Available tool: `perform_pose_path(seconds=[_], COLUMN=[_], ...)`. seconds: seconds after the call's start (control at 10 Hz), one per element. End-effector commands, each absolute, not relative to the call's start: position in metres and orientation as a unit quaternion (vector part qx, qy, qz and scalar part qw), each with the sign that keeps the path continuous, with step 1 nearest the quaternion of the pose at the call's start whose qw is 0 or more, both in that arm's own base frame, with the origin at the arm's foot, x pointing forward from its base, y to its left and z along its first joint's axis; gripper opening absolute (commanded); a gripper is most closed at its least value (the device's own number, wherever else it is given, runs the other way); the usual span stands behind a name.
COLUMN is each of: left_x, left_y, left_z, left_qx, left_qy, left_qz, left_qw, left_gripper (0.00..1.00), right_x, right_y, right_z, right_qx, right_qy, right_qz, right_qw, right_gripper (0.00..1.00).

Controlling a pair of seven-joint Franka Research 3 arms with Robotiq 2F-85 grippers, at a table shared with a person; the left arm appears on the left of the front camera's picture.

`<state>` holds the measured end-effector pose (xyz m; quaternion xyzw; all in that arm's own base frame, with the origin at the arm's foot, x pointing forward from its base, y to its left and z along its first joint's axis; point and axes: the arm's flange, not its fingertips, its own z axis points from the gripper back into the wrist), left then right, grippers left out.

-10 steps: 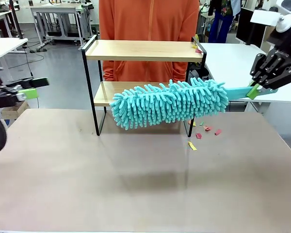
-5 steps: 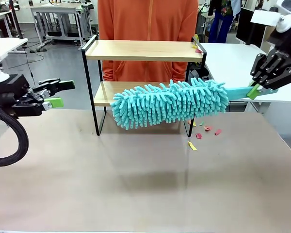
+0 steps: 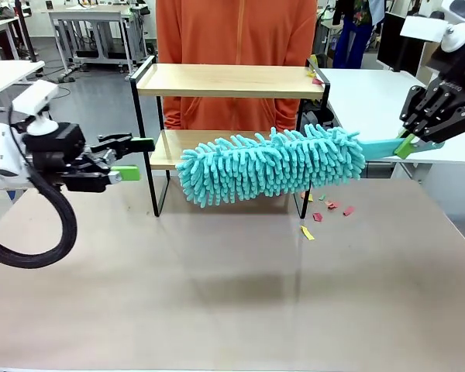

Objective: Clean the shelf.
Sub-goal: Hand the Duster back to the human.

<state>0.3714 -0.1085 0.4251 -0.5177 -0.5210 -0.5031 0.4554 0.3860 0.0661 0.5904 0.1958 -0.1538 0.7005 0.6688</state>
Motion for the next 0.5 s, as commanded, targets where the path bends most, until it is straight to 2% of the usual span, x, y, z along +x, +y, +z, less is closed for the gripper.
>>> perform_pose_path(seconds=[0.0, 0.4], left_x=[0.344, 0.338], left_y=[-0.134, -0.184], left_z=[0.420, 0.412], left_qx=[-0.518, -0.523], left_qy=[-0.520, -0.510], left_qz=[-0.489, -0.490], left_qw=[0.471, 0.475], left_gripper=[1.00, 1.00], right_x=[0.385, 0.385], right_y=[0.066, 0.066], right_z=[0.592, 0.592], right_qx=[0.209, 0.209], right_qy=[-0.167, -0.167], right_qz=[0.699, 0.699], right_qw=[0.664, 0.664], right_gripper=[0.13, 0.13])
